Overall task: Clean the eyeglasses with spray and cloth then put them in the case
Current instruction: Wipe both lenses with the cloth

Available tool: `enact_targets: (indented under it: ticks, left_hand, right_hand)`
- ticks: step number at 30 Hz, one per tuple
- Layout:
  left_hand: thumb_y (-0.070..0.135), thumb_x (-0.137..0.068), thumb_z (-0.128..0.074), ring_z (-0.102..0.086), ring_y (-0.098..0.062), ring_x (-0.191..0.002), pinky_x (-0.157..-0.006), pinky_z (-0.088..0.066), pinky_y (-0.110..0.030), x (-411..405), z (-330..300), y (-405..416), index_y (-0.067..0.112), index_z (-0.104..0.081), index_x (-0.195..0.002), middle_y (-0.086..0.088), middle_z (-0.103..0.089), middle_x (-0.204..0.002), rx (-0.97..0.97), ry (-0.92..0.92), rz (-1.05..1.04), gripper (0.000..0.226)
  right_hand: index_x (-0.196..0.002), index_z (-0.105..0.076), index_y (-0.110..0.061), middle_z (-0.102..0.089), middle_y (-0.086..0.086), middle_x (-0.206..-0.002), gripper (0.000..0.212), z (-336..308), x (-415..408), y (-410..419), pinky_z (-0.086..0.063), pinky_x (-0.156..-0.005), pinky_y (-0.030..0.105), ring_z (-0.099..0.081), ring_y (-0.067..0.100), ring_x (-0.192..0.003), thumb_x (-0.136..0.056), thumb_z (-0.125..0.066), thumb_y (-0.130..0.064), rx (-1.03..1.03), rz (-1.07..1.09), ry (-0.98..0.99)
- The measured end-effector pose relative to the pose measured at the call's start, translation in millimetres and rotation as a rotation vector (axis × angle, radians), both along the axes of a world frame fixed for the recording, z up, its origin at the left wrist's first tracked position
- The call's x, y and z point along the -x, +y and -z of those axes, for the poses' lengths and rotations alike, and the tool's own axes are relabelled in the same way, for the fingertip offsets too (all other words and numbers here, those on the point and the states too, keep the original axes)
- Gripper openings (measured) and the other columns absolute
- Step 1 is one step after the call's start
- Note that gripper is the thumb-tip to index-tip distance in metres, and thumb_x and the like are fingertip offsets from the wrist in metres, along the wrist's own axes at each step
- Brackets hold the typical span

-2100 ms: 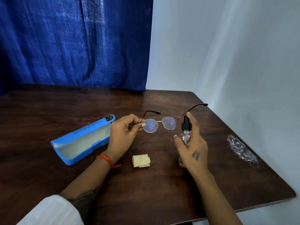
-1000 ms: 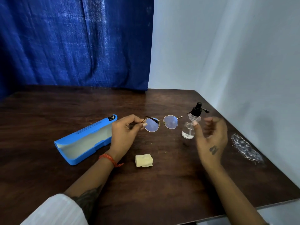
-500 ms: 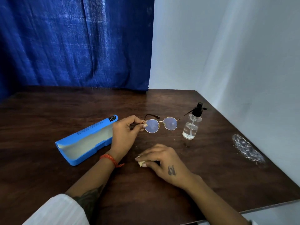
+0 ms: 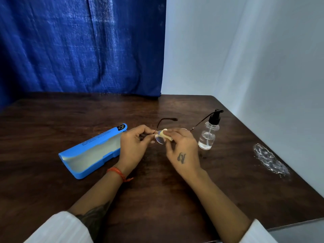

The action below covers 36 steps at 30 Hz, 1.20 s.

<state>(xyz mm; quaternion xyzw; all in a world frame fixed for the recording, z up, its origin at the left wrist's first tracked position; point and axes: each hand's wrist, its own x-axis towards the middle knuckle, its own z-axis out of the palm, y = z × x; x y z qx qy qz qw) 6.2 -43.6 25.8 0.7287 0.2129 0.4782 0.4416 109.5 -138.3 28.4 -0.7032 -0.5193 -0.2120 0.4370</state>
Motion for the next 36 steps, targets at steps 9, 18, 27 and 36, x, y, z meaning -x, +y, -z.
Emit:
enact_targets:
  ticks: [9, 18, 27, 36]
  left_hand:
    - [-0.002, -0.077, -0.066, -0.067, -0.009, -0.067, -0.064, -0.056, -0.023, 1.1, -2.7, -4.2, 0.032, -0.061, -0.071, 0.003, -0.069, -0.079, -0.043, 0.012, 0.016, 0.035]
    - [-0.003, -0.077, -0.065, -0.066, -0.01, -0.071, -0.064, -0.052, -0.015, 1.6, -2.6, -8.3, 0.025, -0.062, -0.073, 0.003, -0.067, -0.076, -0.088, 0.002, -0.006, 0.028]
    - [-0.003, -0.077, -0.065, -0.067, -0.01, -0.066, -0.062, -0.055, -0.02, 1.9, -2.5, -6.2, 0.022, -0.063, -0.072, 0.0, -0.071, -0.082, 0.014, -0.026, 0.036, 0.026]
    - [0.0, -0.077, -0.066, -0.068, -0.012, -0.067, -0.064, -0.057, -0.025, 2.9, -1.5, -6.6, 0.025, -0.064, -0.075, -0.002, -0.07, -0.08, 0.029, -0.039, 0.02, 0.025]
  right_hand:
    - [-0.08, -0.072, -0.012, -0.067, 0.004, -0.073, 0.017, 1.8, -2.7, -12.2, -0.048, -0.065, 0.031, -0.06, 0.023, -0.072, -0.065, -0.064, -0.008, 0.028, -0.018, -0.036]
    - [-0.104, -0.07, -0.007, -0.067, 0.01, -0.102, 0.032, 4.1, 5.3, -2.0, -0.048, -0.085, 0.026, -0.062, 0.025, -0.093, -0.075, -0.069, -0.02, 0.054, -0.044, 0.033]
    - [-0.077, -0.073, -0.006, -0.069, 0.007, -0.077, 0.023, 3.3, 1.6, -9.4, -0.043, -0.072, 0.024, -0.064, 0.025, -0.074, -0.057, -0.083, -0.004, 0.048, 0.028, -0.084]
    - [-0.109, -0.066, -0.002, -0.069, 0.013, -0.107, 0.038, 4.6, 5.6, -7.7, -0.038, -0.088, 0.023, -0.061, 0.026, -0.09, -0.072, -0.07, 0.005, 0.106, -0.055, -0.193]
